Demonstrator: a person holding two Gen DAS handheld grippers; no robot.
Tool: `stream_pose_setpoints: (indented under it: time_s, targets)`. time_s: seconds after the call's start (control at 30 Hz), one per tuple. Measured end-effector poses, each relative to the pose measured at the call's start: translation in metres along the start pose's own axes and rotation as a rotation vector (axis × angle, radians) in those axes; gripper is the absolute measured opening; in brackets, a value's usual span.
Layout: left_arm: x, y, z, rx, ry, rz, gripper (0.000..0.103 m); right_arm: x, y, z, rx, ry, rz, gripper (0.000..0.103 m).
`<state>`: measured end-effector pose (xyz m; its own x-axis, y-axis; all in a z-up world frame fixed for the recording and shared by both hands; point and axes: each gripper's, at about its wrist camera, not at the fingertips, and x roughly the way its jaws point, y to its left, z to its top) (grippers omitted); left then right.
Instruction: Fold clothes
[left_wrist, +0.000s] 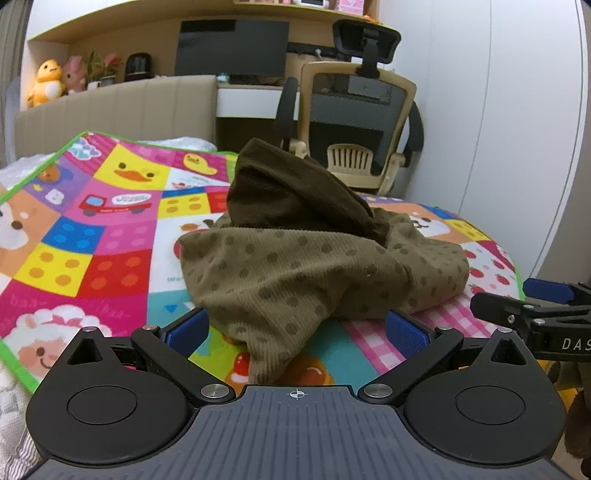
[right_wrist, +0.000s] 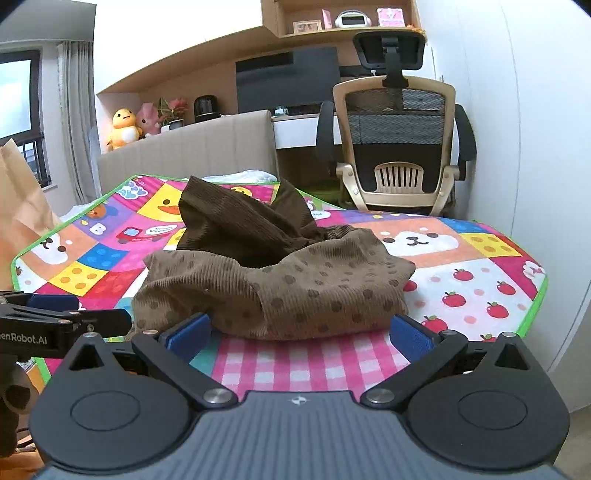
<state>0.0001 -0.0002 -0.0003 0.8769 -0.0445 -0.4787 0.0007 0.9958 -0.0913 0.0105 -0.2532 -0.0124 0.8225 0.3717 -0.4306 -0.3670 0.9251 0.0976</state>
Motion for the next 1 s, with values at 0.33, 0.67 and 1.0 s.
stream_pose_setpoints:
  time_s: [0.33,0.67,1.0]
  targets:
    - [0.006,-0.007,-0.001,0.021,0.064,-0.002,0.103,0.006,-0.004,-0.003,0.022,0.028,-0.017,0.103]
    - [0.005,-0.003,-0.002,0.014,0.063,-0.019,0.103,0.009,-0.004,-0.005,0.029,0.034,-0.004,0.103]
    - [0.007,-0.002,-0.003,0.008,0.072,-0.013,0.103,0.01,-0.003,-0.006,0.025,0.039,-0.004,0.103]
